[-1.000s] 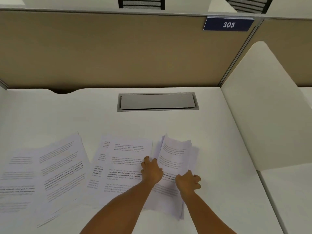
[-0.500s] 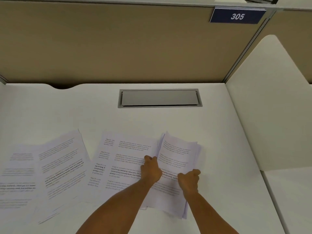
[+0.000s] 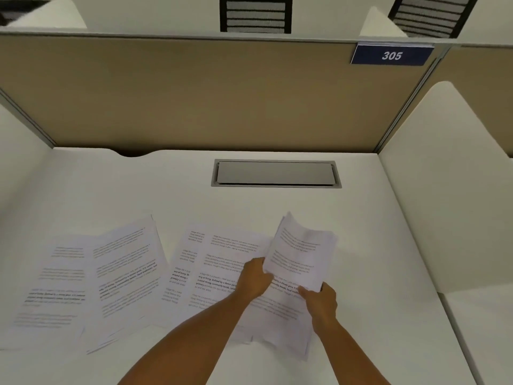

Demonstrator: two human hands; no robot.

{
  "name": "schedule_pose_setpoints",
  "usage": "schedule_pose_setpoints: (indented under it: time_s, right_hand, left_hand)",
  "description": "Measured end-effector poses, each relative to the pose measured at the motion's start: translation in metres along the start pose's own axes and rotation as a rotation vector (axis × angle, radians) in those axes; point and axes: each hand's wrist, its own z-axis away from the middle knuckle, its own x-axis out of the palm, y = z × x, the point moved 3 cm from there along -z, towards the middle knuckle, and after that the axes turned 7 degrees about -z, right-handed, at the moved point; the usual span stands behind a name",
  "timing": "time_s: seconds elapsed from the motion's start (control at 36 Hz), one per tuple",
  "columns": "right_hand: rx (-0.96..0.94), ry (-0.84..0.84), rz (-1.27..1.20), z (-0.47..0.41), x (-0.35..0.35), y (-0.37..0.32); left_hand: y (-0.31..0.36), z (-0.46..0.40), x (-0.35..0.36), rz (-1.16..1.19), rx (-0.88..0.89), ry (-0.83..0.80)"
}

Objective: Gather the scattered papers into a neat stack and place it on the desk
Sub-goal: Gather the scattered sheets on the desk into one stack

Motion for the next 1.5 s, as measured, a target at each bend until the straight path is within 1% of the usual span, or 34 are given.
schedule_pose_setpoints:
  time_s: [0.14,0.25,0.33,0.5,0.64,0.78,0.86,0.92,1.0,1.14,1.25,1.36,1.5]
  right_hand:
    - [-0.042,-0.117,-0.109,0.008,0.017,-0.009]
    - [-0.053,-0.228,-0.164,0.014,0.037,-0.014]
    - [-0.047,-0.292,-0.140,0.017,0.055,-0.015]
    - [-0.031,-0.342,-0.033,0.023,0.093,-0.009]
    - [-0.079,-0.306,0.102,0.032,0.121,-0.004]
    - [-0.116,-0.224,0.269,0.037,0.140,0.000]
    - [-0.149,-0.179,0.411,0.035,0.150,0.004]
    - [-0.183,-0.142,0.575,0.031,0.156,0.008]
    - [-0.188,-0.047,0.714,0.028,0.160,0.011]
    - [-0.086,0.029,0.759,0.026,0.164,0.016]
    - [-0.105,0.012,0.821,0.023,0.167,0.016]
    - [-0.040,-0.003,0.709,0.020,0.170,0.011]
    - [-0.043,-0.056,0.687,0.019,0.169,0.011]
  left_hand:
    - [-0.009,0.009,-0.032,0.069,0.021,0.078]
    - [-0.028,0.014,-0.057,0.141,-0.009,0.116]
    - [-0.046,0.019,-0.073,0.193,-0.046,0.131]
    - [-0.085,0.029,-0.093,0.232,-0.156,0.198]
    - [-0.111,0.031,-0.097,0.190,-0.190,0.224]
    - [-0.129,0.028,-0.092,0.154,-0.240,0.211]
    - [-0.134,0.022,-0.089,-0.014,-0.321,0.208]
    - [-0.136,0.019,-0.089,-0.118,-0.381,0.219]
    - [-0.137,0.015,-0.088,-0.158,-0.445,0.192]
    - [-0.140,0.009,-0.087,-0.152,-0.484,0.185]
    - [-0.142,0.008,-0.087,-0.088,-0.467,0.201]
    - [-0.144,0.008,-0.088,-0.083,-0.438,0.204]
    - [-0.145,0.008,-0.089,-0.119,-0.443,0.162]
